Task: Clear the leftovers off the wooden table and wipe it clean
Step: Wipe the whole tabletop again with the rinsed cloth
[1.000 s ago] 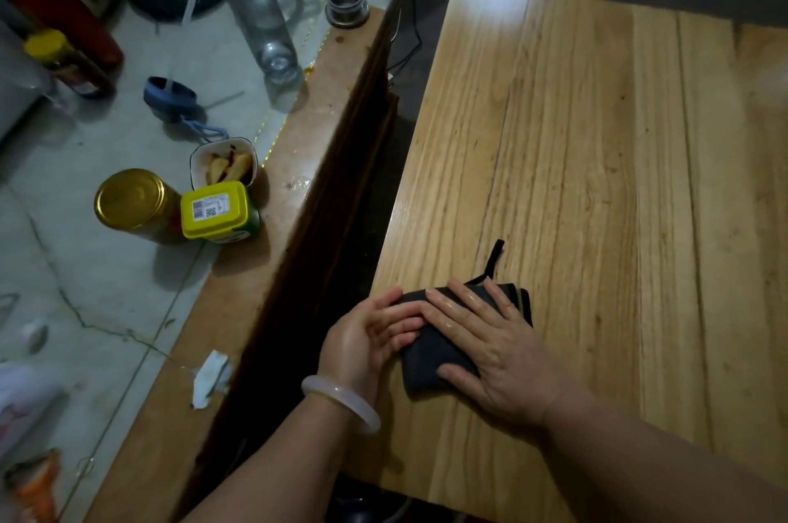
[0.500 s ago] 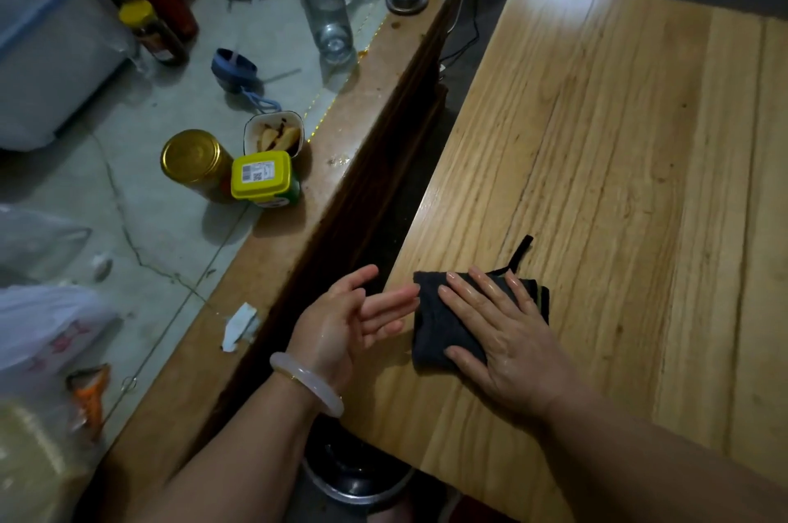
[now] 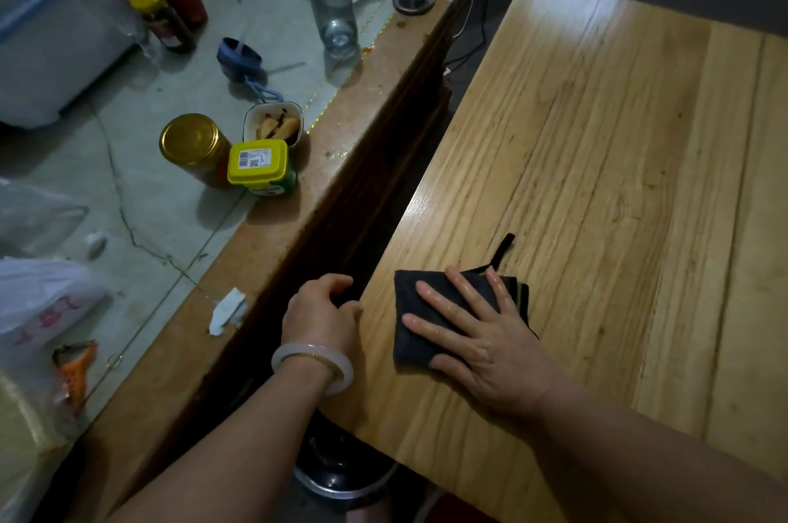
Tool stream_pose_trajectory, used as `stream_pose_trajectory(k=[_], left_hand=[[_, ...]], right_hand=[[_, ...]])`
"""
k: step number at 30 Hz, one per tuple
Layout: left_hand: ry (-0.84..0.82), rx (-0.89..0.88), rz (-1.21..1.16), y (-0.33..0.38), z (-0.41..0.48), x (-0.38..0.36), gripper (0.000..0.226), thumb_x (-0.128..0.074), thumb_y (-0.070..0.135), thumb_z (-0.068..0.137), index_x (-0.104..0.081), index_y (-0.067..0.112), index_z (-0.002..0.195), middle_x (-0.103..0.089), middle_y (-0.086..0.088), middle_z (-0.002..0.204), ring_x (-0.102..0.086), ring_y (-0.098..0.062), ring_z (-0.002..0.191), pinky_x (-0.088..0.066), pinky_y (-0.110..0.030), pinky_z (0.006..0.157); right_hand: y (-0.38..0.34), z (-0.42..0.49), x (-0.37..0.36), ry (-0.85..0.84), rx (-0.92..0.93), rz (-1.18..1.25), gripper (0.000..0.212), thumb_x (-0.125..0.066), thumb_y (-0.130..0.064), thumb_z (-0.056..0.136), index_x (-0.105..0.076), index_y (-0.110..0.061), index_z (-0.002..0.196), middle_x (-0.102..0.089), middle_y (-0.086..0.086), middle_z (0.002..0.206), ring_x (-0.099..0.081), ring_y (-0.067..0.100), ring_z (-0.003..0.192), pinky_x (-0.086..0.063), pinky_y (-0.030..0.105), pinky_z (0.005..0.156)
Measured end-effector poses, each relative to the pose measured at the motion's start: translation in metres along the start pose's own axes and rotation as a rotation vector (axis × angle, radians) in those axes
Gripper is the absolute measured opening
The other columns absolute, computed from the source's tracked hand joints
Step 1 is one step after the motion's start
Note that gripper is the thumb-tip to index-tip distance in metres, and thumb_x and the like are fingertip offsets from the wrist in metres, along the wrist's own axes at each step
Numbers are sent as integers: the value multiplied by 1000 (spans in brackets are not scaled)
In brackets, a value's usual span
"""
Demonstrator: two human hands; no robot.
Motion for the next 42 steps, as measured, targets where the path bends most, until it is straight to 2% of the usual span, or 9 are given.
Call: stream_pose_trajectory(k=[4,8,16,21,26,29,33,36,42], left_hand=[[-93,59,-76,6,8,-11,16,-68,32,84,-69,26,99,-63,11,92,-56,-7,84,-44,-28,75],[-181,203,-205,4,18,-15,5,-74,22,79,-70,20,82,-65,5,87,-56,-11,82,-43,-32,76],[-290,335,-266,5,29,-15,10,-78,16,75,-72,12,82,-62,3,74,-52,-8,67,-40,-29,71],[-333,346,-276,0,29,-19,12,-76,15,76,-73,10,87,-67,-5,91,-56,-17,83,-39,-32,79],[-362,350,-305,-7,32,-20,5,-74,16,79,-72,13,83,-69,-7,99,-57,-22,101,-42,-36,90],[-359,417,-390,-31,35,-20,7,-68,16,85,-70,10,84,-69,-10,97,-61,-21,95,-38,-42,106],[-290,513,-510,-72,32,-21,24,-58,22,93,-70,3,100,-57,-3,64,-50,-14,59,-42,-28,61],[-230,604,-505,-90,28,-17,25,-51,21,97,-68,5,105,-54,-3,48,-49,-17,54,-37,-28,52],[-82,400,-357,-85,31,-5,37,-61,3,88,-60,17,122,-67,-8,100,-60,-17,83,-47,-30,75]], right_hand=[[10,4,0,-3,-80,25,54,-18,-61,101,-19,-45,153,-15,-8,163,-8,27,152,-8,63,116],[35,24,8,-6,-322,71,58,-11,-63,99,-21,-43,152,-18,-11,162,-5,24,152,-8,62,117],[92,73,21,86,-711,153,58,-11,-63,98,-2,-46,154,7,-13,164,17,17,150,11,57,118],[78,82,18,107,-814,217,55,-12,-57,101,-2,-46,154,8,-12,164,18,18,150,12,55,118],[21,70,14,108,-660,215,54,-14,-54,102,-4,-44,154,6,-12,163,16,16,150,10,53,119],[-19,60,5,94,-510,188,53,-17,-54,102,-13,-42,154,-6,-9,164,7,20,152,1,57,119],[-64,39,-7,47,-252,163,52,-26,-52,102,-23,-41,153,-16,-8,163,-2,25,152,-6,60,117],[-87,21,-14,17,-48,139,51,-29,-54,103,-21,-44,153,-12,-9,164,2,24,152,-4,60,117],[-102,-8,-20,-66,305,126,45,-31,-53,104,-29,-48,148,-14,-14,163,2,23,152,-6,59,117]])
Point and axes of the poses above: each hand's wrist, its own z-axis towards the middle knuckle, its own x-axis out of the back of the hand, y = z × x, the point moved 7 cm from there along z, towards the middle knuckle
